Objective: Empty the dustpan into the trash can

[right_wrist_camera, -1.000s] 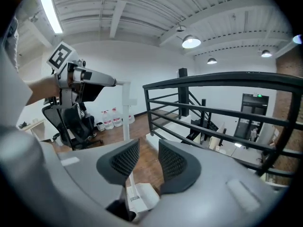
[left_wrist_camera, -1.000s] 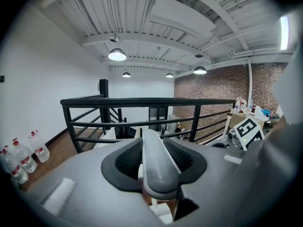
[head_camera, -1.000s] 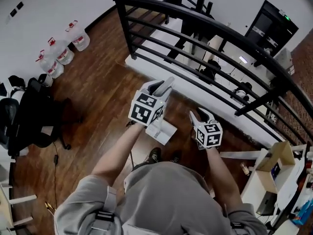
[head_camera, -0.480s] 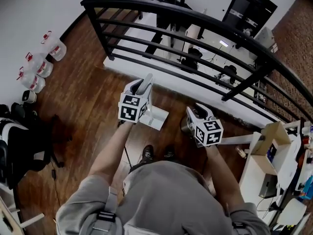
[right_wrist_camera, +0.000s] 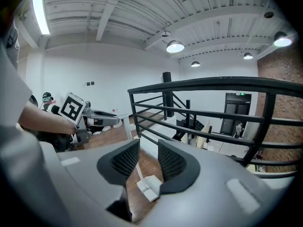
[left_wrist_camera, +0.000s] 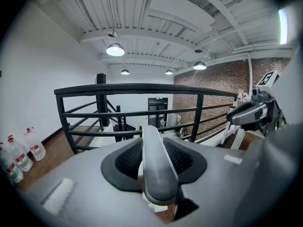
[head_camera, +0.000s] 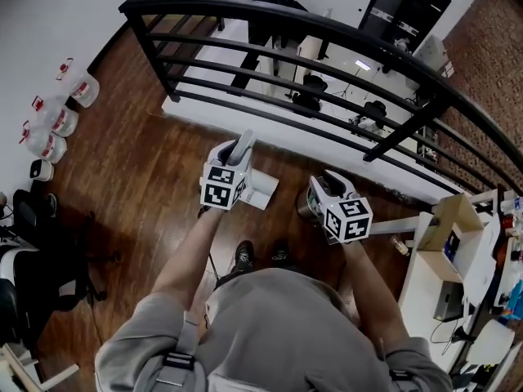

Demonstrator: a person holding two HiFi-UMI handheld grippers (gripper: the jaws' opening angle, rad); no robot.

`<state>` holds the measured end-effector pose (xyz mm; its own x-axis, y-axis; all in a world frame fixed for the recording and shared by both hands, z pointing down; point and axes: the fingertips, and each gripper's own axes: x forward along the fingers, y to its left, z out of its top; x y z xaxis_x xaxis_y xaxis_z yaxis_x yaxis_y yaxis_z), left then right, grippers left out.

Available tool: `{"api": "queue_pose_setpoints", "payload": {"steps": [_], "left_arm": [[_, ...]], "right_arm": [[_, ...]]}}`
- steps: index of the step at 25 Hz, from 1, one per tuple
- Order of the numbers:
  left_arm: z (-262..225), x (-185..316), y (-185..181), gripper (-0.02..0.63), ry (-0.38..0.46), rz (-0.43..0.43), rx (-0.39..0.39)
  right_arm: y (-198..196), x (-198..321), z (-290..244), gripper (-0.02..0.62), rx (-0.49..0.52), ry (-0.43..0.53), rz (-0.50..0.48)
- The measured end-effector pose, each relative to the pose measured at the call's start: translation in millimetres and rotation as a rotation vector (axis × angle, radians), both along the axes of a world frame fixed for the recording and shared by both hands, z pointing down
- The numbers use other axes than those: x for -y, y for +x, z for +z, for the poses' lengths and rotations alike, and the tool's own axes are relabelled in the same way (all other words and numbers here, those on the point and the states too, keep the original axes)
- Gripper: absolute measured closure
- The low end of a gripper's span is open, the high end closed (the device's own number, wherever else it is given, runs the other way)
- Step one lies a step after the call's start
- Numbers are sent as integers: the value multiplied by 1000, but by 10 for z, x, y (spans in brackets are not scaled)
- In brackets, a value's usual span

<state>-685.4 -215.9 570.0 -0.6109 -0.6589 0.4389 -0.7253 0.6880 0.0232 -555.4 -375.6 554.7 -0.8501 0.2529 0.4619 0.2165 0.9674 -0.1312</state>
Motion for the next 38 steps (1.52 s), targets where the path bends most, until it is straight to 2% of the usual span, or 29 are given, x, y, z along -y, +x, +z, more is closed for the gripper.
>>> {"api": "queue_pose_setpoints", "payload": {"steps": [3,14,18,19,22,29,38], "left_arm": [[29,18,87,466,-3,18,-25],[249,-253,610,460,4,54,-194],[321,-330,783,425,-4,94,-268],[324,-346,804,387,-7,98,-269],[342,-360,862,364,-10,105,-278],[288,-451,859,364,-7,94,-270],[269,-666,850,371,-15,30,-278]], "right_arm": [[-33,-55,9,482,2,-8,-11],[-342,-547,-63,485,30,-30,-118],[-430,-746,-122,490,47,-30,-162],[-444,-776,-126,492,48,-31,-167],[-462,-846,-124,492,49,-40,-184],[-491,-932,-158,492,57,-48,-205],[-491,-921,-171,492,65,-94,-230]]}}
